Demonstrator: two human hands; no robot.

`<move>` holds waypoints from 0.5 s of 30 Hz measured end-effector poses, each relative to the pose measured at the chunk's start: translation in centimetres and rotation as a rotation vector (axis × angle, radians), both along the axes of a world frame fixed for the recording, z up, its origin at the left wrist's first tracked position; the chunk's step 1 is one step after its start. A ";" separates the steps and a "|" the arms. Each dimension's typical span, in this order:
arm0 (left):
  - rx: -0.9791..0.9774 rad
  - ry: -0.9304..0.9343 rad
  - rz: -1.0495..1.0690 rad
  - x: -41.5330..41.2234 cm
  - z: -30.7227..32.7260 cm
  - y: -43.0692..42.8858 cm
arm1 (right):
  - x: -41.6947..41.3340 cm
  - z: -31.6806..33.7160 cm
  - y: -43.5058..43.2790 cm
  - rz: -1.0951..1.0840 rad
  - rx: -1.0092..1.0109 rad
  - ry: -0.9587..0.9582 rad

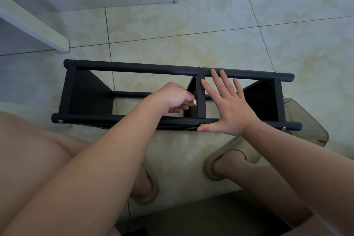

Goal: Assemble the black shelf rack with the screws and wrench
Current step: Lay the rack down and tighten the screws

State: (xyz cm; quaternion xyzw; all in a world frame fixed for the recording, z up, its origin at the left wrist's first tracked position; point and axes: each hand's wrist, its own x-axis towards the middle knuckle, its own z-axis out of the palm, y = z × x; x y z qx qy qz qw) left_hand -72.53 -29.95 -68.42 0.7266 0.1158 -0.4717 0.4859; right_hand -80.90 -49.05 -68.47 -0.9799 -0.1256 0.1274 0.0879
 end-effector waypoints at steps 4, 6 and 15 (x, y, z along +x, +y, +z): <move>-0.003 0.019 0.010 0.0 -0.1 -0.2 | 0.0 -0.1 -0.1 0.001 0.005 -0.001; 0.001 0.035 0.009 0.0 -0.1 -0.2 | -0.1 -0.1 0.0 -0.001 0.009 -0.002; 0.000 0.052 -0.052 0.1 -0.4 0.0 | -0.2 -0.1 0.0 0.003 0.007 -0.012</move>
